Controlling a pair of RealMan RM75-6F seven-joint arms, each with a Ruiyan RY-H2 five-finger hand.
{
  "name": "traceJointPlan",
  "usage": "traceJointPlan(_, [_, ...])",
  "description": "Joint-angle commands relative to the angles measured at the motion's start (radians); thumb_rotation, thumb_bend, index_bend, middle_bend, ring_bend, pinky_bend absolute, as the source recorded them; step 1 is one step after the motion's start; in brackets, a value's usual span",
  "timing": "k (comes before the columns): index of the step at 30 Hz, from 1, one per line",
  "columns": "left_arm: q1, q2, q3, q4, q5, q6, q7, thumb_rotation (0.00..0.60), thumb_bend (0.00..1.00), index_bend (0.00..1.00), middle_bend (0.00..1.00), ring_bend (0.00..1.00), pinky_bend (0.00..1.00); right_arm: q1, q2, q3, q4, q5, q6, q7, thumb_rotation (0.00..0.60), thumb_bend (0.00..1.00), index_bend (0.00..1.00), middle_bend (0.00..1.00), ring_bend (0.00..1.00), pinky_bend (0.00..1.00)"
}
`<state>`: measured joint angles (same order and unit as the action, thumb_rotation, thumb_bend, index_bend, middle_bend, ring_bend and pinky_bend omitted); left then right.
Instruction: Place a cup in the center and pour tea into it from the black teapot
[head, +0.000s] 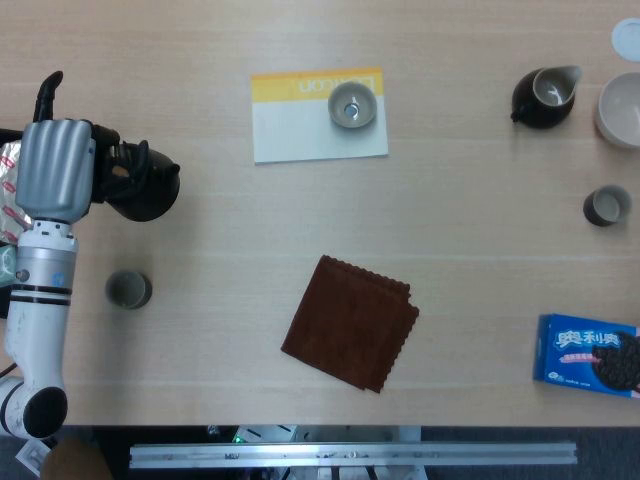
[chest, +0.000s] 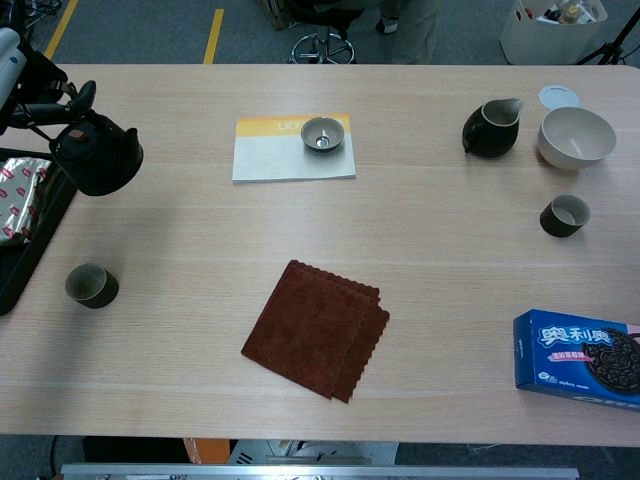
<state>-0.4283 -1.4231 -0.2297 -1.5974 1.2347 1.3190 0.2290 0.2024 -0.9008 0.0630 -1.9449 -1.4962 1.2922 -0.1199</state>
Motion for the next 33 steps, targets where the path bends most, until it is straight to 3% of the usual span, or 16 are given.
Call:
traceJointPlan(1, [0.001,0.002,0.002,0.001,-0.002,-0.004,-0.003,0.312,0.38,0.96,1.00,0.88,0.09,0.003,0.001,0.000,-0.006,0.015,-0.008,-0.011,0.600,0.26,0.18,0.12,0.01,0.02])
traceJointPlan(5, [-0.001,0.007,0.008,0.002,-0.002,-0.012,-0.002,0.354,0.38,0.95,1.00,0.87,0.09,0.007,0.003,-0.002,-0.013,0.027,-0.018,-0.028,0.600,0.26,0.18,0.12,0.01,0.02])
traceJointPlan(13, [-0.001,0.018,0.015,-0.002,0.017,-0.013,-0.014,0.369,0.38,0.95,1.00,0.87,0.09,0.026,0.004,-0.008,-0.022,0.035,-0.049,-0.074,0.600,0.26,0.18,0.12,0.01,0.02])
traceJointPlan(19, [0.002,0.039,0.035,-0.016,0.038,-0.022,-0.018,0.492,0.38,0.94,1.00,0.86,0.09,0.049,0.003,-0.013,-0.033,0.046,-0.087,-0.128,0.600,0.26,0.18,0.12,0.01,0.02])
traceJointPlan(33, [0.007,0.049,0.049,-0.025,0.072,-0.016,-0.040,0.508,0.38,0.93,1.00,0.86,0.09,0.087,0.000,-0.036,-0.010,0.095,-0.172,-0.205,0.600,0.26,0.18,0.12,0.01,0.02])
